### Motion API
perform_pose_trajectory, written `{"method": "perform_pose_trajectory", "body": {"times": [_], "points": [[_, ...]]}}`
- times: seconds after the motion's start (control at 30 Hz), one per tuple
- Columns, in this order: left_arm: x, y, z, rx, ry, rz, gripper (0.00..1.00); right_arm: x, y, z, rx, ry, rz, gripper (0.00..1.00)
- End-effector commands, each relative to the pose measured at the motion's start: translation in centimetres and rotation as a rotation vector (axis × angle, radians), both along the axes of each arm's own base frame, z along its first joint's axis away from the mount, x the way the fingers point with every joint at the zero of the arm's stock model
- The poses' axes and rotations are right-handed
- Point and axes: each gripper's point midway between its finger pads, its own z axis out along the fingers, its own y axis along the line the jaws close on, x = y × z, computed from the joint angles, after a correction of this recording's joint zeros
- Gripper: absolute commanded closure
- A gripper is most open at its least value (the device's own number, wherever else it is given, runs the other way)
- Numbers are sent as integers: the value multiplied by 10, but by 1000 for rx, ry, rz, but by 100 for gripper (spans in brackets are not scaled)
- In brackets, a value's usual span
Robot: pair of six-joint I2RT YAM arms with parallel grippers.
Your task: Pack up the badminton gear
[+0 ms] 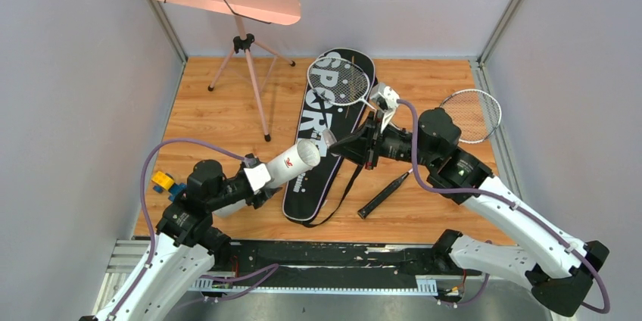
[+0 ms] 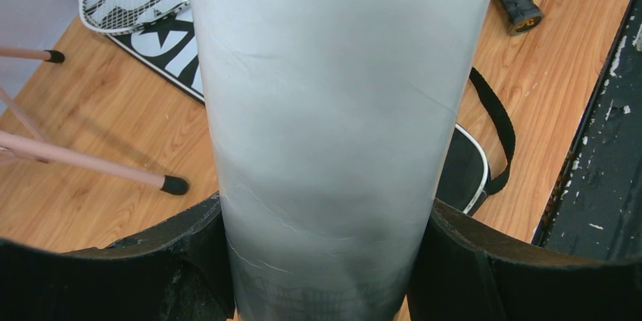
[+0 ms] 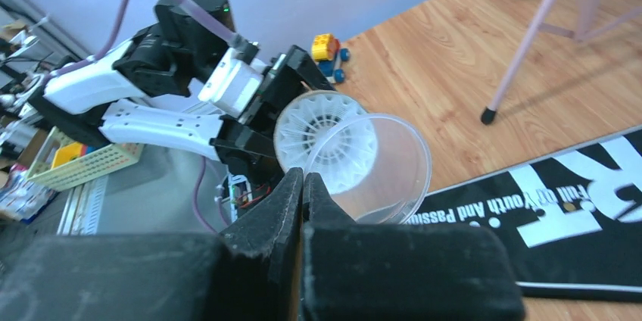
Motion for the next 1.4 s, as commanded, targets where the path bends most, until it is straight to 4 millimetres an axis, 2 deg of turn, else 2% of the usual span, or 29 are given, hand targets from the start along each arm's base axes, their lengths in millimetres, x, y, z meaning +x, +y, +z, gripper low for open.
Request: {"method": "perform_pose_trajectory", "body": {"times": [0.0,0.57,1.07,1.2,1.37], "points": [[4,-7,23,-41,-80,-29,39,-20,14,29,59,-80,142,100],[4,-7,22,-37,-77,-25,38,-28,46,16,44,-56,250,100],[4,-7,22,-39,-79,-27,39,-31,54,9,34,-38,293,100],[4,-6,23,-38,-82,-27,39,-30,57,14,51,-55,295,100],[4,-7,23,-38,-82,-31,39,-25,59,7,41,-48,277,100]]}}
